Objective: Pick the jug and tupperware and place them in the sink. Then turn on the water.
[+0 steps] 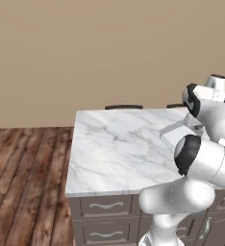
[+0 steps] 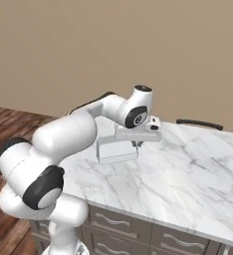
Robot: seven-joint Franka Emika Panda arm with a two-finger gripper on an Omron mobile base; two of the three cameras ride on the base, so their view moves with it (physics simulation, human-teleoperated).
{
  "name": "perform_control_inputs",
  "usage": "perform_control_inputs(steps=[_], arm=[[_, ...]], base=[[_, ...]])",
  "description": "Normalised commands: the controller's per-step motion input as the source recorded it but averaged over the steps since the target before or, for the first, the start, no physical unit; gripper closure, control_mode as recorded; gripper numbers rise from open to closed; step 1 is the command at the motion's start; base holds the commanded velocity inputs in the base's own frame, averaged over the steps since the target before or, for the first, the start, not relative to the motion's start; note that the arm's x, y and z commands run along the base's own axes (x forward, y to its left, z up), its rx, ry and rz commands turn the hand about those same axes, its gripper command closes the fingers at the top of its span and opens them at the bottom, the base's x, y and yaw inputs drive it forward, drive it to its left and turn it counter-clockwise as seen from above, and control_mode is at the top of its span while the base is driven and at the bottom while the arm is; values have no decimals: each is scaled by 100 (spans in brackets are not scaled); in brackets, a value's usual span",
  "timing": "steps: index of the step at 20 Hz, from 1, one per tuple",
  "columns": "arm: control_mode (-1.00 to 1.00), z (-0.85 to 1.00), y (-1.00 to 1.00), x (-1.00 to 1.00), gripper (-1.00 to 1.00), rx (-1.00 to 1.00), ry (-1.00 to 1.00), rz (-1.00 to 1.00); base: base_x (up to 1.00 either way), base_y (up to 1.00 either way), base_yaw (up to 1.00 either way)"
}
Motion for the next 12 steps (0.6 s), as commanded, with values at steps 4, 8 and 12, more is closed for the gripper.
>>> perform_control_inputs(steps=[4, 8, 12], arm=[[-100, 69, 4, -66, 100, 0, -14, -12], [-100, 47, 5, -43, 100, 1, -7, -24], [-100, 43, 16, -20, 100, 1, -1, -30]], base=[[0, 0, 0], [0, 0, 0], [0, 0, 0]])
